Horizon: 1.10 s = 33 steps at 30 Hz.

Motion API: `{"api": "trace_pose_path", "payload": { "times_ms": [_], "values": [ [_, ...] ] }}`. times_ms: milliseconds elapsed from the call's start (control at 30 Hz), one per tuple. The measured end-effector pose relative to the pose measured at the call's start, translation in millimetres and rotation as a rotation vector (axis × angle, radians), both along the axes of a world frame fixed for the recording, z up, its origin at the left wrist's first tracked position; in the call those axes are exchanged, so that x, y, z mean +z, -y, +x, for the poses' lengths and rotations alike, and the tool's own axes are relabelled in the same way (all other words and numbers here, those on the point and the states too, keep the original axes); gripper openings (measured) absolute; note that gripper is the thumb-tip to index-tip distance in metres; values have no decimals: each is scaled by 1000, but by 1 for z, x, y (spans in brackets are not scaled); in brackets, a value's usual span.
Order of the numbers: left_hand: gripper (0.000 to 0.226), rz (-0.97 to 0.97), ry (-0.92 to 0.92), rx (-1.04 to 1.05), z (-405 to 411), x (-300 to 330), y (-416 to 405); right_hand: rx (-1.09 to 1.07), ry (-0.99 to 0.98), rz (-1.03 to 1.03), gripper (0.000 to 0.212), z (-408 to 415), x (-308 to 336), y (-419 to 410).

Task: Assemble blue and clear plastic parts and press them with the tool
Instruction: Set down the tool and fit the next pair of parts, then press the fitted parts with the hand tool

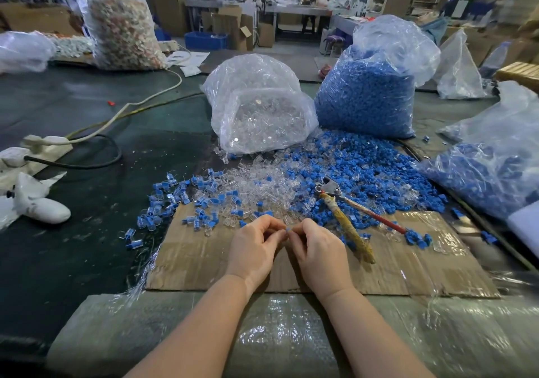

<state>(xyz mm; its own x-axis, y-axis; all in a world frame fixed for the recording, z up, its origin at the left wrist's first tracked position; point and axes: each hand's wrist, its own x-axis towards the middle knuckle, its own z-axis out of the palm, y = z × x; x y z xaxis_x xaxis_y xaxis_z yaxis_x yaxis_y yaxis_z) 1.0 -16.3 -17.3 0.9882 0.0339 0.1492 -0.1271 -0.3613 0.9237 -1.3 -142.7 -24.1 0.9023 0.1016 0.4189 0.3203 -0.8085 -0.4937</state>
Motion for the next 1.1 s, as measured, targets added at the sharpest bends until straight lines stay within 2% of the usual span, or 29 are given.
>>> {"api": "trace_pose_path", "payload": {
  "times_ms": [267, 933, 1033, 1100],
  "values": [
    [18, -34, 30, 48, 1, 2, 0, 21, 27, 91, 12, -3, 6, -1],
    [17, 18, 9, 73, 1, 3, 0, 35, 61, 26, 10, -3, 3, -1],
    [15, -4, -15, 83, 2, 2, 0, 3, 120, 72, 6, -2, 8, 0],
    [15, -30, -20, 92, 2, 2, 0, -100, 207, 38, 13, 0, 12, 2]
  ]
}}
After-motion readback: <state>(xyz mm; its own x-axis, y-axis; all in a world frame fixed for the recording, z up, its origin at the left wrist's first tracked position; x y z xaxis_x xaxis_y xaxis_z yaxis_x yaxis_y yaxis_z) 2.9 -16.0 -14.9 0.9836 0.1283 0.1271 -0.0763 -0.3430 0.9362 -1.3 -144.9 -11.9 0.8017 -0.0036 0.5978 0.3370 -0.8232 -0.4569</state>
